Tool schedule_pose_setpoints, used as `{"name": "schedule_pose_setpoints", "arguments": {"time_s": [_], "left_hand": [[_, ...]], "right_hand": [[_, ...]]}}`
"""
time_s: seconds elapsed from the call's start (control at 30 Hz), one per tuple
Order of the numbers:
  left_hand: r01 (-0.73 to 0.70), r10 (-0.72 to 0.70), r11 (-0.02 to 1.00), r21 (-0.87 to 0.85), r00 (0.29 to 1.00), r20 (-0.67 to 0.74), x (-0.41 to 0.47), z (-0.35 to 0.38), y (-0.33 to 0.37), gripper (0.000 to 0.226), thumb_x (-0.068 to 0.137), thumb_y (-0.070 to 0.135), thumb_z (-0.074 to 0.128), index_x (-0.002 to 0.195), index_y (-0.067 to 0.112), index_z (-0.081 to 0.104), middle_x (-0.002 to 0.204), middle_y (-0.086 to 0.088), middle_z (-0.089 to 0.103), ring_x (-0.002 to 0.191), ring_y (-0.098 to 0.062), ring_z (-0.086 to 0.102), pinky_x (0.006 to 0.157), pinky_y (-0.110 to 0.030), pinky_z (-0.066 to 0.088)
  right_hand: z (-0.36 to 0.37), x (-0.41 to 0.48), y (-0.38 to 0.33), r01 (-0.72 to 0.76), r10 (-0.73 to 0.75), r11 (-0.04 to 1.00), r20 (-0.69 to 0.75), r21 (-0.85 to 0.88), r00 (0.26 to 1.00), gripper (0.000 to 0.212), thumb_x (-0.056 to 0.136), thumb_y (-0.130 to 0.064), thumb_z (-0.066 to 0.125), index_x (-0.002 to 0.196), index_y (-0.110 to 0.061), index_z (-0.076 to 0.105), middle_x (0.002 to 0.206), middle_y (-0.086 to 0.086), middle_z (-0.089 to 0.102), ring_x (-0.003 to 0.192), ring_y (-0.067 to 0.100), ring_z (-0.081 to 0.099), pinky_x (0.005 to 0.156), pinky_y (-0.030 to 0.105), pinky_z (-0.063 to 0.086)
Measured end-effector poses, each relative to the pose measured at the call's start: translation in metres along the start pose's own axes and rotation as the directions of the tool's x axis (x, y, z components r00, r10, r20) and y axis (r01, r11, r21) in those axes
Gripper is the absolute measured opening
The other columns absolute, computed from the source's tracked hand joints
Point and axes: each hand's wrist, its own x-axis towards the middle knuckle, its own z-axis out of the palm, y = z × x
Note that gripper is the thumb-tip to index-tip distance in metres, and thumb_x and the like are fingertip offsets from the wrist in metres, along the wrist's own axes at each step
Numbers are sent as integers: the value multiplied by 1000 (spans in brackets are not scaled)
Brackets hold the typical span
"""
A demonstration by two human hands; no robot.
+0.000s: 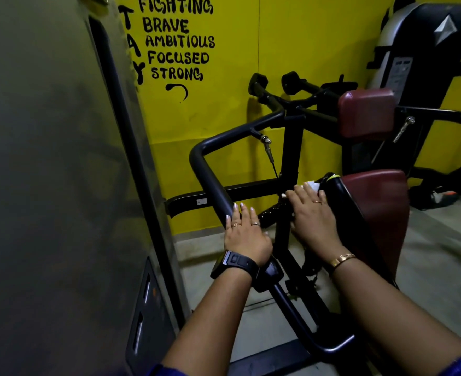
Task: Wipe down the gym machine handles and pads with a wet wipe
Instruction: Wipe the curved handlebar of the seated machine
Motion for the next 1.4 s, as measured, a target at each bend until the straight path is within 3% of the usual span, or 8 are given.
{"name": "schedule_pose_setpoints", "arguments": {"time_s": [0.23, 0.4, 0.53, 0.8, 0.93, 1.2, 1.33, 1.4], "left_hand": [[4, -4, 1000, -1, 1000, 11, -1, -2, 1, 66, 102, 34, 31, 156, 9, 2, 163, -11, -8, 150, -26, -14, 119, -41, -9], [-5, 5, 1000, 10, 1000, 25, -1, -2, 0, 67, 102, 36, 32, 156, 9, 1, 163, -12, -9, 149, -27, -15, 119, -42, -9], [-12, 11, 1000, 6, 1000, 20, -1, -2, 0, 68, 102, 35, 32, 156, 9, 1, 163, -12, -9, 150, -27, -14, 119, -42, -9], [-8, 8, 1000, -17, 1000, 22, 0, -2, -1, 67, 101, 33, 33, 156, 10, 1, 163, -11, -9, 150, -26, -14, 120, -41, -9], [-9, 9, 1000, -3, 1000, 17, 0, -1, -1, 68, 102, 35, 34, 156, 9, 1, 163, -12, -9, 149, -27, -15, 119, -41, -9], [-12, 12, 1000, -7, 1000, 16, 0, -1, -1, 69, 102, 36, 34, 156, 9, 1, 163, -12, -9, 150, -27, -15, 119, -41, -9], [-5, 5, 999, -31, 1000, 12, 0, -1, -1, 69, 101, 36, 35, 156, 10, 1, 163, -10, -8, 150, -26, -14, 119, -40, -10], [-16, 16, 999, -49, 1000, 1, 0, 0, -2, 71, 101, 39, 36, 156, 10, 3, 164, -9, -5, 150, -25, -13, 119, -40, -10]], "right_hand": [[18, -17, -29, 194, -194, 981, -41, 6, 980, 57, 76, -11, 70, 130, -4, 55, 133, 20, 55, 128, 38, 48, 109, 47, 32], [8, -2, -16, 128, -125, 991, 65, -48, 990, 72, 94, -13, 45, 154, -22, 6, 161, 4, 1, 149, 22, -1, 117, 38, -5], [1, -12, -2, -94, 94, 996, -35, 1, 995, 77, 85, -5, 57, 152, -8, 20, 157, 20, 18, 146, 35, 14, 116, 46, 16], [13, -22, -41, 198, -202, 978, 80, 60, 976, 67, 90, -17, 59, 149, -8, 29, 156, 13, 28, 146, 32, 18, 117, 42, 9], [-1, -2, -15, 44, -43, 999, 67, -17, 997, 66, 94, -12, 47, 153, -16, 19, 160, 7, 17, 149, 24, 8, 118, 44, 9], [7, -14, -14, 134, -134, 991, 48, 1, 990, 74, 55, -2, 80, 124, 6, 57, 125, 26, 58, 116, 44, 56, 99, 49, 44], [0, -7, -30, 272, -276, 961, 115, 47, 954, 73, 86, -14, 61, 151, -9, 26, 157, 10, 25, 147, 26, 19, 118, 37, 8], [-6, -3, -20, 144, -145, 989, 104, 13, 984, 71, 89, -15, 58, 151, -9, 24, 158, 8, 24, 147, 26, 17, 117, 40, 15]]}}
